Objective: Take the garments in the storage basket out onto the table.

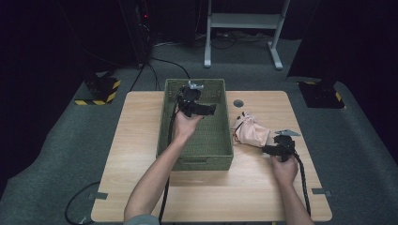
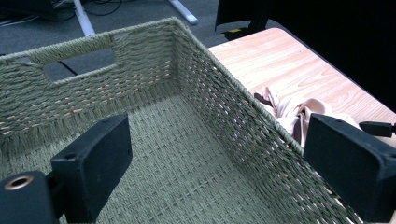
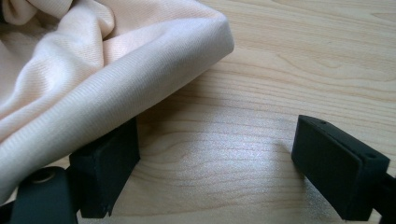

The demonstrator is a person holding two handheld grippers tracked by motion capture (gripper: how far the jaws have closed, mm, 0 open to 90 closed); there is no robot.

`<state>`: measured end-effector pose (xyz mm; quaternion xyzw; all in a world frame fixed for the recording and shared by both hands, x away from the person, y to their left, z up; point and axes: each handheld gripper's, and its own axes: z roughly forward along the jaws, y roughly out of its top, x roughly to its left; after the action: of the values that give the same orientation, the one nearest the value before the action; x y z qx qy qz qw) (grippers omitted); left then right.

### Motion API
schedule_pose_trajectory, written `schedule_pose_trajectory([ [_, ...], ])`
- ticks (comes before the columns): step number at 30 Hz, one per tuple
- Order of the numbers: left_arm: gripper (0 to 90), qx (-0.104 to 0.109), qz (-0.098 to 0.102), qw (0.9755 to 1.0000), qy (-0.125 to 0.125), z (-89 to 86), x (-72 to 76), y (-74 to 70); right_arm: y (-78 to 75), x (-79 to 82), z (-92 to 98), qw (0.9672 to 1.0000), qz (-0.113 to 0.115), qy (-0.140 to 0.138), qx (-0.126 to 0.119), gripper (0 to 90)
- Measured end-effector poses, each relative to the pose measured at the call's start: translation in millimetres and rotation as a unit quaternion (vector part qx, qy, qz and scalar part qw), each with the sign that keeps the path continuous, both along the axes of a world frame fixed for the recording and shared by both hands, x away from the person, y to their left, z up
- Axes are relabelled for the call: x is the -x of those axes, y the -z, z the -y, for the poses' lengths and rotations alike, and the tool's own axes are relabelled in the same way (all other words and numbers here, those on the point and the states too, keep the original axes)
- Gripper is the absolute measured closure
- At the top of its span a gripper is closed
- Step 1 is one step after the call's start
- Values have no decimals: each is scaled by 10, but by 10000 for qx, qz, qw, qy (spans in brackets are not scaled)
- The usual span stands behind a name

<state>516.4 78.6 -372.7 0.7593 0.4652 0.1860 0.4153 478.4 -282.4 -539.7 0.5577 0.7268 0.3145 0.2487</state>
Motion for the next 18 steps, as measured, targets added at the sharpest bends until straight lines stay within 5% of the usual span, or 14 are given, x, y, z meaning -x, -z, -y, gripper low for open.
schedule_pose_trajectory([
  [18, 83, 58, 116, 9998, -125, -216, 99, -43, 0, 3, -3, 10000, -5, -1, -3, 145],
])
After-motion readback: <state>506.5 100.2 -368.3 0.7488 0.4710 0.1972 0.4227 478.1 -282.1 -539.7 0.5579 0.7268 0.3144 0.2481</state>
